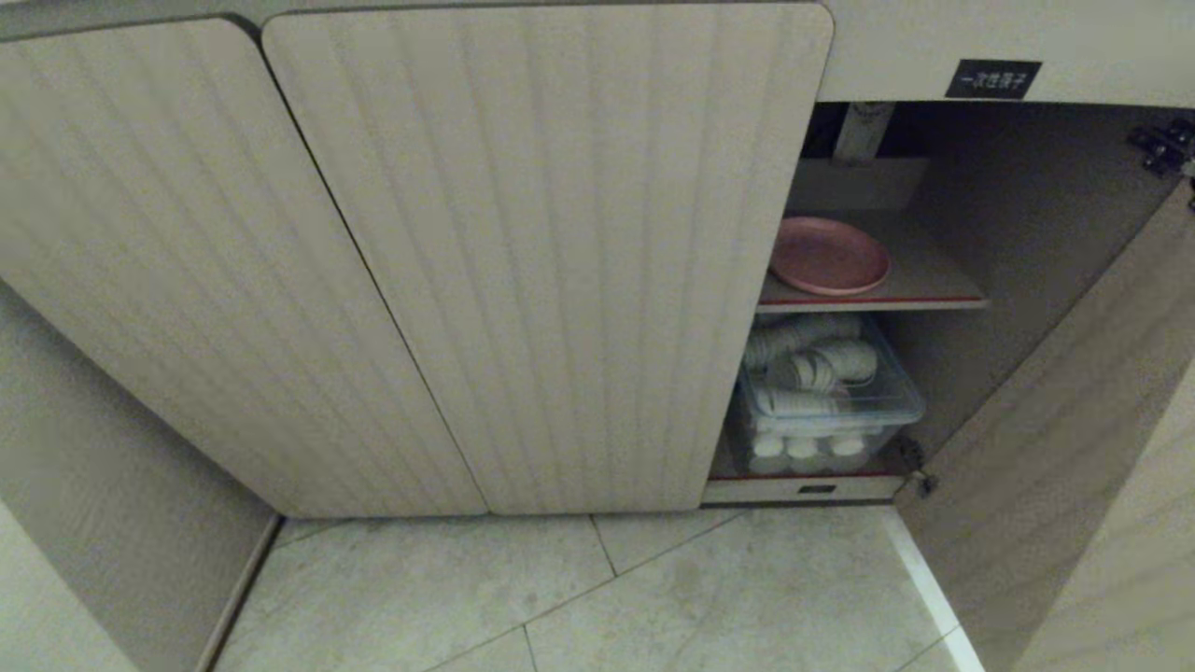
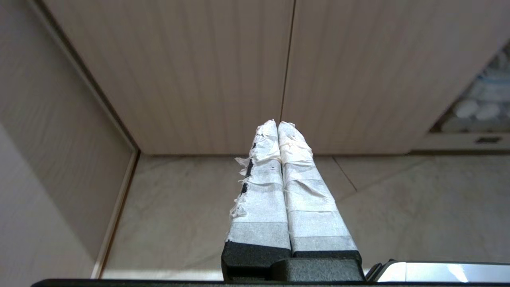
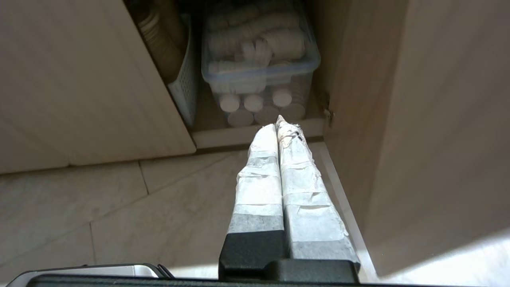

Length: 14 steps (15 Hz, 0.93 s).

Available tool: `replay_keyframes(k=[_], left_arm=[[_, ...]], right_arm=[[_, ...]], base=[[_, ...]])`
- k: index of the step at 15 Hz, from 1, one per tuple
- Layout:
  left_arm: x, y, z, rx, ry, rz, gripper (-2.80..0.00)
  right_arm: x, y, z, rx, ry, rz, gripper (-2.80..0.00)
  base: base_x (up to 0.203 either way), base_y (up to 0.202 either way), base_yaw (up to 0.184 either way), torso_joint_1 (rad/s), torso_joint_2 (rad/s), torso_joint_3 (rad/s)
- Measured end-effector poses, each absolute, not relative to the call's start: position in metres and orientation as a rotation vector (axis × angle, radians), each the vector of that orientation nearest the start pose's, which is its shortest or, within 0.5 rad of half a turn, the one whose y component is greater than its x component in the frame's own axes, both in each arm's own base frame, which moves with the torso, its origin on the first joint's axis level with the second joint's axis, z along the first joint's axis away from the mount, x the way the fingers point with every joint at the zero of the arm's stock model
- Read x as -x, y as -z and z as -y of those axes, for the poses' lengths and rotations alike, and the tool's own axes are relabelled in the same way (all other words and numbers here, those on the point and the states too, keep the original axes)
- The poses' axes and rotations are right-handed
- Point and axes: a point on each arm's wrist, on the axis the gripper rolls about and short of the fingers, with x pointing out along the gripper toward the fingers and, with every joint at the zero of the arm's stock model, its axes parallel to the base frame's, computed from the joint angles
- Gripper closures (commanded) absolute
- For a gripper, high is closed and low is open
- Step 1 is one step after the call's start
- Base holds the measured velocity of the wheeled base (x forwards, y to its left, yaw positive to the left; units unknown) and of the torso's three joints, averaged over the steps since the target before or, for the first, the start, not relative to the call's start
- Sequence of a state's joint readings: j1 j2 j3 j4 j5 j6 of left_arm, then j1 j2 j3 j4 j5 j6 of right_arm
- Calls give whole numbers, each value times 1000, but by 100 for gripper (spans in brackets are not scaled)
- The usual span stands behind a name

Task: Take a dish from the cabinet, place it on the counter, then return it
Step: Take the plate from the cabinet

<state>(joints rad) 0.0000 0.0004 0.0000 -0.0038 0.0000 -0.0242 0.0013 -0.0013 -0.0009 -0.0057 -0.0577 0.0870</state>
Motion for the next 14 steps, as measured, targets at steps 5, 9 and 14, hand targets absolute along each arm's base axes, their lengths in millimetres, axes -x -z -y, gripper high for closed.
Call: replay_keyframes(k=[5, 9, 14], left_arm=[[23, -76, 0, 24, 0, 4, 0], [23, -76, 0, 24, 0, 4, 0], [23, -76, 0, 23, 0, 3, 0]], right_arm=[[23, -76, 1, -87, 56, 10, 0], [23, -76, 1, -87, 57, 10, 0], [23, -76, 1, -87, 56, 10, 0]], base=[[194, 0, 1, 5, 1, 3], [196, 0, 2, 3, 0, 1], [143, 0, 1, 2, 2, 2]])
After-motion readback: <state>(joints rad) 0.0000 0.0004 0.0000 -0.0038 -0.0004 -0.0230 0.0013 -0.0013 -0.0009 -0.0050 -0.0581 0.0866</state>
